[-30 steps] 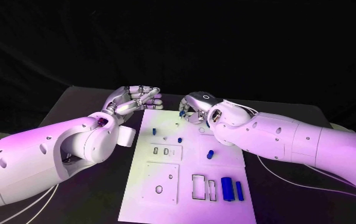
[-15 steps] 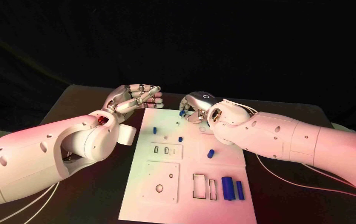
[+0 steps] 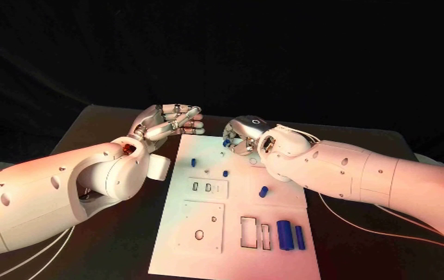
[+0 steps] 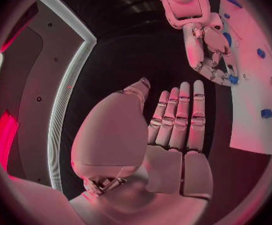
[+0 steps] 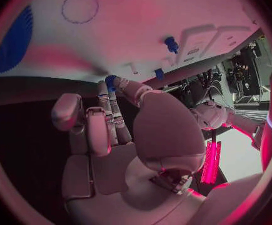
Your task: Assemble the parts on the task board
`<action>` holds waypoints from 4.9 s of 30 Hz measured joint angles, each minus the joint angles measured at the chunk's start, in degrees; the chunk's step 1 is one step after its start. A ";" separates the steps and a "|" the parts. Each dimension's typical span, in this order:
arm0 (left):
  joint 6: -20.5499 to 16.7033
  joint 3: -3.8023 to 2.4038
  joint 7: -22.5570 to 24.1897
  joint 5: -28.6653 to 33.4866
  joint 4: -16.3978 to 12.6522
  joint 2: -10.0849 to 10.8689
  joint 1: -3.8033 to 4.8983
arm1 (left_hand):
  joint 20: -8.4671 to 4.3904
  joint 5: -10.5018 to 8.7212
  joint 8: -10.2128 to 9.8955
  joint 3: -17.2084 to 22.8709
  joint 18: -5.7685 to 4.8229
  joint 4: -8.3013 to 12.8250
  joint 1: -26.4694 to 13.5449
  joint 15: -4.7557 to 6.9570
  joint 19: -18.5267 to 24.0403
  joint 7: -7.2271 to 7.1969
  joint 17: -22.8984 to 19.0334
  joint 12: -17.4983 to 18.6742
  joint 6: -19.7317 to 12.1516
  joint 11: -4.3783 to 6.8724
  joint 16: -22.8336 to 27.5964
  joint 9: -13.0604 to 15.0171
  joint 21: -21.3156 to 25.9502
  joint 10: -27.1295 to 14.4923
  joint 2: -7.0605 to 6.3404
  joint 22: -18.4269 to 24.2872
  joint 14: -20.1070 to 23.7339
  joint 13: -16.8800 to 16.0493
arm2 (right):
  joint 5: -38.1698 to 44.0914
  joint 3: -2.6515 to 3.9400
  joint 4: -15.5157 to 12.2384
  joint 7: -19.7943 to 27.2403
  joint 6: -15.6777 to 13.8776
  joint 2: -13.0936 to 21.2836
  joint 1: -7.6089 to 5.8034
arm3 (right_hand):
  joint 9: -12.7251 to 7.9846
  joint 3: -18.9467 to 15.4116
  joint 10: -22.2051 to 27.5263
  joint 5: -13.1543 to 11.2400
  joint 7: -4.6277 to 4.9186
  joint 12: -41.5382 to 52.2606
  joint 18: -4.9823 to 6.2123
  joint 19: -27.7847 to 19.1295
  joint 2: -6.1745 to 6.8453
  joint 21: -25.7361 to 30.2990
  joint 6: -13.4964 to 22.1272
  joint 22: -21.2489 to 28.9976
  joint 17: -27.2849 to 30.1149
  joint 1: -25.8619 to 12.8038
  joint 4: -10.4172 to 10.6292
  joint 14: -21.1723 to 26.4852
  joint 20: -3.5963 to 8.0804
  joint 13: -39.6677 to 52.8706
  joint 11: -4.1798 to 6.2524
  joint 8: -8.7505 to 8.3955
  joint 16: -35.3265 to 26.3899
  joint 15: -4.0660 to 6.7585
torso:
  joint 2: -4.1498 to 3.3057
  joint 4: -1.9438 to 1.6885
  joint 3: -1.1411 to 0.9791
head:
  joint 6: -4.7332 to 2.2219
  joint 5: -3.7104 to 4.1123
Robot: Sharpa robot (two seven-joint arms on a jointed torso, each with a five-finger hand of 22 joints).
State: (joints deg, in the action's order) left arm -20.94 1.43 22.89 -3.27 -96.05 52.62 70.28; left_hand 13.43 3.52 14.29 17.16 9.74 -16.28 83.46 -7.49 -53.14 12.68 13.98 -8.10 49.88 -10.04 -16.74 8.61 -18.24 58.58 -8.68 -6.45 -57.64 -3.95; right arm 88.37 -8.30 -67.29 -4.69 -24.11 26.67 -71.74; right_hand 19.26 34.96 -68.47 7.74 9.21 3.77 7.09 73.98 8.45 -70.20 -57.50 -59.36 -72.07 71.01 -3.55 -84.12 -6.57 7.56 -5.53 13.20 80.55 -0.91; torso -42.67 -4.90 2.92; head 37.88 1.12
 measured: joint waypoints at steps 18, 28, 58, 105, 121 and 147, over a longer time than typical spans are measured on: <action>0.05 0.00 -0.17 0.00 0.27 0.15 0.11 | 0.00 0.00 0.00 0.00 0.00 0.00 0.00 0.00 0.00 0.00 0.09 -0.01 0.00 0.00 0.00 0.00 0.00 0.00 0.00 0.04 0.00 0.00 | -0.39 -0.08 -3.30 0.08 -0.11 3.64 0.14 | -1.08 -8.95 14.78 -1.96 1.89 4.61 1.81 -8.61 1.28 11.77 10.60 13.33 11.30 0.10 1.19 0.77 -1.91 -3.36 -2.09 -5.45 -5.24 -1.64 | 0.10 0.18 0.00 | -0.37 0.15; 0.24 0.01 -0.26 0.08 0.53 0.43 0.11 | 0.00 0.00 0.00 0.00 0.00 0.00 0.00 0.00 0.00 0.00 0.08 -0.03 0.00 0.00 0.00 0.00 0.00 0.00 0.00 0.04 0.00 0.00 | -6.65 0.59 -11.86 0.11 -1.85 15.72 -1.14 | -0.52 -8.16 5.16 0.45 2.10 11.90 0.59 -1.91 1.85 3.11 6.60 1.75 4.49 -0.46 1.99 0.08 -1.12 -0.89 -1.05 -3.24 -0.54 -1.14 | 0.44 0.80 -0.19 | -0.70 0.40; 0.75 0.02 -0.40 0.12 1.07 0.79 0.11 | 0.00 0.00 0.00 0.00 0.00 0.00 0.00 0.00 0.00 0.12 0.18 -0.03 -0.12 0.00 0.00 0.00 0.00 0.00 0.00 0.09 0.00 0.00 | -12.02 0.56 -9.85 -0.77 7.49 17.95 -0.58 | 1.69 -19.63 1.70 5.02 0.71 66.34 -2.25 5.84 2.35 -8.68 12.17 -15.59 -2.90 1.32 8.54 0.20 -0.51 51.99 0.28 3.64 7.26 0.18 | 0.75 1.16 -0.28 | 0.19 0.54; 1.03 0.02 -0.71 0.14 1.42 0.84 0.11 | 0.00 0.00 0.00 0.00 0.00 0.00 0.00 -0.20 0.00 0.11 0.38 0.18 -0.11 0.00 0.00 0.00 0.00 0.00 0.00 0.21 0.20 0.00 | -6.48 0.16 -10.55 -1.13 3.11 16.63 0.84 | 1.52 -10.85 -7.45 4.82 0.14 74.79 -4.03 8.71 0.63 -11.99 7.27 -15.56 -2.86 3.51 9.04 0.20 0.72 64.20 2.19 6.99 8.32 1.03 | 0.87 1.30 -0.29 | 0.57 0.44; 1.12 0.03 -0.73 0.15 1.63 0.81 0.11 | 0.00 0.00 0.00 0.00 0.00 0.00 0.00 -0.20 0.00 0.11 0.37 0.18 -0.11 0.00 0.00 0.00 0.00 0.00 0.00 0.21 0.20 0.00 | -0.36 0.21 -15.76 -3.05 -4.09 13.38 0.72 | 1.51 -10.28 -7.66 4.81 0.13 74.79 -4.03 9.11 1.01 -12.45 7.28 -15.55 -2.85 3.42 8.99 0.20 0.72 64.44 2.39 6.99 8.55 1.03 | 0.86 1.24 -0.32 | 0.03 0.26; 1.21 0.03 -0.79 0.16 1.50 0.61 0.11 | 0.00 0.00 0.00 0.00 -0.01 0.00 0.00 -0.20 0.00 0.11 0.41 0.17 -0.11 0.00 0.00 0.00 0.00 0.00 0.00 0.20 0.20 0.00 | 1.89 -0.03 -8.58 -4.17 -3.94 3.07 2.30 | 1.51 -9.47 -7.66 4.63 0.00 74.79 -4.03 9.32 1.43 -12.44 7.36 -15.59 -2.84 2.47 9.00 0.00 0.93 64.42 2.38 7.00 8.54 1.23 | 0.71 1.14 -0.32 | 0.81 -0.25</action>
State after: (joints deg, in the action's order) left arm -19.73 1.46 22.10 -3.11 -94.55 53.23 70.39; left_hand 13.43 3.52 14.29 17.16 9.73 -16.28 83.46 -7.69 -53.14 12.79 14.39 -7.93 49.77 -10.04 -16.74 8.61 -18.24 58.58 -8.68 -6.25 -57.44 -3.95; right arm 90.26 -8.33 -75.87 -8.86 -28.04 29.74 -69.43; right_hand 20.78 25.48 -76.13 12.37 9.21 78.56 3.06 83.30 9.89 -82.64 -50.14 -74.94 -74.91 73.48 5.45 -84.12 -5.64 71.97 -3.15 20.20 89.09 0.32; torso -41.95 -3.76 2.59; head 38.69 0.87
